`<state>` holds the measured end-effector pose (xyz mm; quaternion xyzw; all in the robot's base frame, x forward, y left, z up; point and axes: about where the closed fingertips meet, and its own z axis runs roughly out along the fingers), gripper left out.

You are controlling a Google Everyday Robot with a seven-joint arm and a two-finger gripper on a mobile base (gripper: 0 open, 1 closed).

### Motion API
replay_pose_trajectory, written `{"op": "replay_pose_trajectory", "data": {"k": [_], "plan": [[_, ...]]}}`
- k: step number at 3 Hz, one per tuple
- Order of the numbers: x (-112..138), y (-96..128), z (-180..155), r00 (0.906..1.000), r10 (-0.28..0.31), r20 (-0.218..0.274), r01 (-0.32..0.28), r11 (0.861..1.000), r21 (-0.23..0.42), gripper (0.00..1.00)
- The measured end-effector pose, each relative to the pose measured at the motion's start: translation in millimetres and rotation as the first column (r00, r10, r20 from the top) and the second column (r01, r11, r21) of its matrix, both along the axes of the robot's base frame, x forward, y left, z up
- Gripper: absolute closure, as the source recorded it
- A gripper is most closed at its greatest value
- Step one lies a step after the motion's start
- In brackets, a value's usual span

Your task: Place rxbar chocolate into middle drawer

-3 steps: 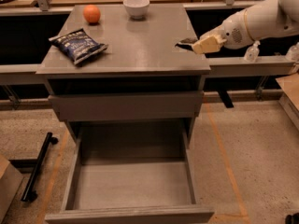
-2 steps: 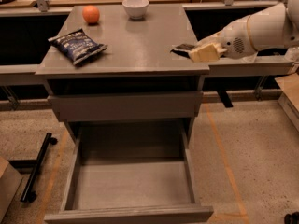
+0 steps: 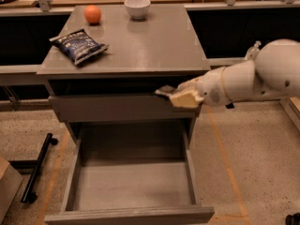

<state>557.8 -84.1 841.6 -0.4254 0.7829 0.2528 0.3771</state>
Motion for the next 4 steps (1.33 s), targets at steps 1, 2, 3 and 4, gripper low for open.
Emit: {"op": "replay_pose_trajectory", "data": {"k": [1, 2, 3, 4], "plan": [[-24, 13, -40, 0.9967, 0.034, -0.073, -0.036, 0.999, -0.023, 1.00], [-20, 17, -40, 0.9950, 0.058, -0.081, -0.062, 0.997, -0.043, 1.00], [-24, 39, -81, 0.9838, 0.116, -0.137, -0.117, 0.993, -0.002, 1.00], [-33, 58, -158, 0.9542, 0.160, -0.253, -0.151, 0.987, 0.052, 1.00]]}}
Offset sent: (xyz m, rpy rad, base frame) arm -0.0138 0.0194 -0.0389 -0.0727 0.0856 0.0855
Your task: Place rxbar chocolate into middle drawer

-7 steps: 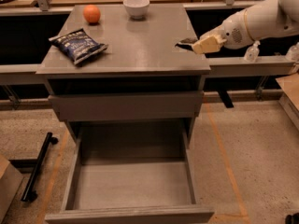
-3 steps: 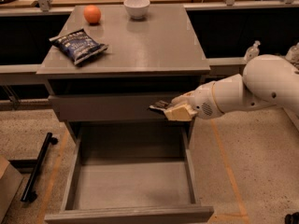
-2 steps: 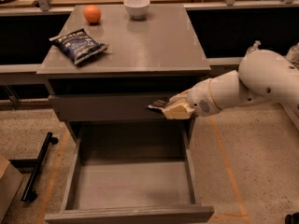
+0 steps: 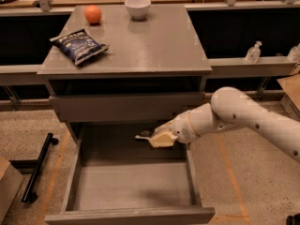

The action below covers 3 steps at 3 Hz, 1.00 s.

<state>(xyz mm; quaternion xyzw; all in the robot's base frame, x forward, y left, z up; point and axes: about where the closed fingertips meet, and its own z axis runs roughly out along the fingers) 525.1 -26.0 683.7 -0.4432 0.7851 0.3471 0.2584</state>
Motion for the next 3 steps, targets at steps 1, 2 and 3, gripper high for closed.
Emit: {"op": "replay_pose_trajectory", "data": {"k": [1, 2, 3], "plan": [[-13, 15, -68, 0.9936, 0.016, -0.112, -0.014, 1.000, 0.018, 1.00], [-16, 18, -79, 0.9910, 0.020, -0.133, -0.016, 1.000, 0.027, 1.00], [-18, 18, -76, 0.9915, 0.042, -0.123, -0.041, 0.999, 0.014, 1.00]]}}
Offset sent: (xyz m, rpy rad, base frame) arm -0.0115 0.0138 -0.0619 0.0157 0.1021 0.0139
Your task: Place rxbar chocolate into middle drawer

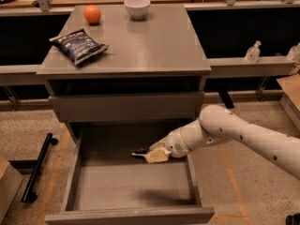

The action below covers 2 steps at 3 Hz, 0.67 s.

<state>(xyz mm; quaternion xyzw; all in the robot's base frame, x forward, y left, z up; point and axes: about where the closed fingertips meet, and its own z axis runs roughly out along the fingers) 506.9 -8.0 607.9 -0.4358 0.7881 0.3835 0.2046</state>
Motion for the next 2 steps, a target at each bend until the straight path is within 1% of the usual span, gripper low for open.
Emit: {"op": "replay_pose_trajectory", "data": {"k": [1, 2], "plan": [[11, 8, -30, 0.9999, 0.010, -0.003, -0.010, 1.000, 0.008, 1.00], [22, 16, -89, 0.9986, -0.007, -0.052, 0.008, 1.000, 0.016, 1.00]]}}
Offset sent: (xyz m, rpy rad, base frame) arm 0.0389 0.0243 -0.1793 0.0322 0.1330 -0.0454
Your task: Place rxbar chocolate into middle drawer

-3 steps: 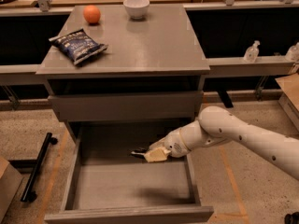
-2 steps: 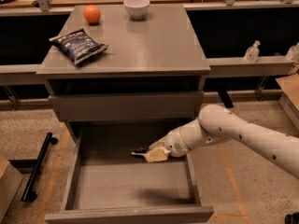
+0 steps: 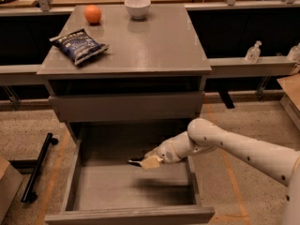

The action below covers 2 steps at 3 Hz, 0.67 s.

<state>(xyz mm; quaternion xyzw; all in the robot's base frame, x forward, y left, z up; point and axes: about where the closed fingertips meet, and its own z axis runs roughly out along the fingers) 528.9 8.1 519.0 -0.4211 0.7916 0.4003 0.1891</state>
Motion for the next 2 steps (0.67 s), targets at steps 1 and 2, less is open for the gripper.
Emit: {"op": "replay_pose_trajectory", "data": {"k": [1, 2], "plan": [[1, 6, -58, 0.9968, -0.006, -0.079, 0.006, 1.000, 0.004, 1.00], [-11, 6, -95, 0.9880, -0.015, -0.154, 0.015, 1.000, 0.001, 0.82]]}}
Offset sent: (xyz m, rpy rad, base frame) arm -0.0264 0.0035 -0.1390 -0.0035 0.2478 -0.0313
